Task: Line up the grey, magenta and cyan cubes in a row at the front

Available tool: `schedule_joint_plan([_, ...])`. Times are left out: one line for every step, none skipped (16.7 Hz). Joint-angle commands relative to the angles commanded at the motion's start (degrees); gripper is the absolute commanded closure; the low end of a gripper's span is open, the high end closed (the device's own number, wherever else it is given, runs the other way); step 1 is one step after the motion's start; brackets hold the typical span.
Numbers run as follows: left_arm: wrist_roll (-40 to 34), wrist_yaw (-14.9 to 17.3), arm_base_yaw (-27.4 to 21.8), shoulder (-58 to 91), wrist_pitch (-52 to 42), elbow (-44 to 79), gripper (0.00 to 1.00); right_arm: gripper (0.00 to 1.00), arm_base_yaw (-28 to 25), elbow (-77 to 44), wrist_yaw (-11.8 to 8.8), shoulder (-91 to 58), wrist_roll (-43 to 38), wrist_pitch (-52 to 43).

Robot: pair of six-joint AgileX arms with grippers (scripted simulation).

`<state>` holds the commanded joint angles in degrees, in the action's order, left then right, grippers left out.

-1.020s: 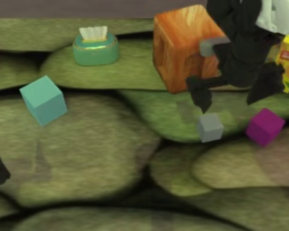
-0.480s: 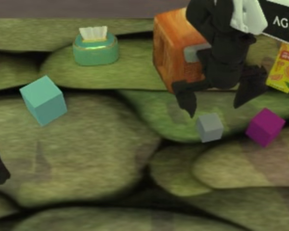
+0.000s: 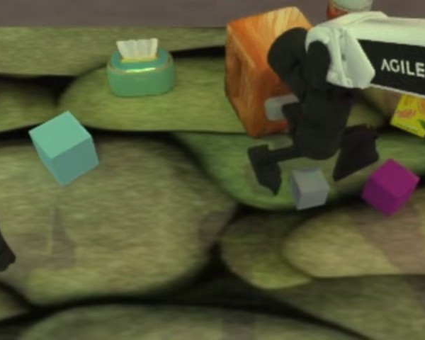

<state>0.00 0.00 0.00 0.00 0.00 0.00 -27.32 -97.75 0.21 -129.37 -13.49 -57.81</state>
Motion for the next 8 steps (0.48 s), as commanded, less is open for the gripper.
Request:
schedule_joint_plan([0.0,0.0,0.0,0.0,0.0,0.0,0.0,0.0,0.0,1.5,0.0,-0.7,0.0,2.2])
schedule_joint_plan([0.0,0.0,0.0,0.0,0.0,0.0,0.0,0.0,-0.1,2.7,0.0,-1.3,-0.1,3.8])
schedule_joint_plan([0.0,0.0,0.0,0.0,0.0,0.0,0.0,0.0,-0.1,3.5,0.0,-1.8,-0.1,4.8])
schedule_joint_plan([0.0,0.0,0.0,0.0,0.0,0.0,0.0,0.0,-0.1,3.8,0.0,-2.0,-0.1,5.2])
schedule_joint_plan([0.0,0.0,0.0,0.0,0.0,0.0,0.0,0.0,-0.1,3.8,0.0,-2.0,-0.1,5.2])
schedule_joint_plan([0.0,0.0,0.0,0.0,0.0,0.0,0.0,0.0,-0.1,3.8,0.0,-2.0,-0.1,5.2])
schedule_joint_plan([0.0,0.0,0.0,0.0,0.0,0.0,0.0,0.0,-0.1,3.8,0.0,-2.0,-0.1,5.2])
schedule_joint_plan([0.0,0.0,0.0,0.0,0.0,0.0,0.0,0.08,-0.1,3.8,0.0,-2.0,-0.1,5.2])
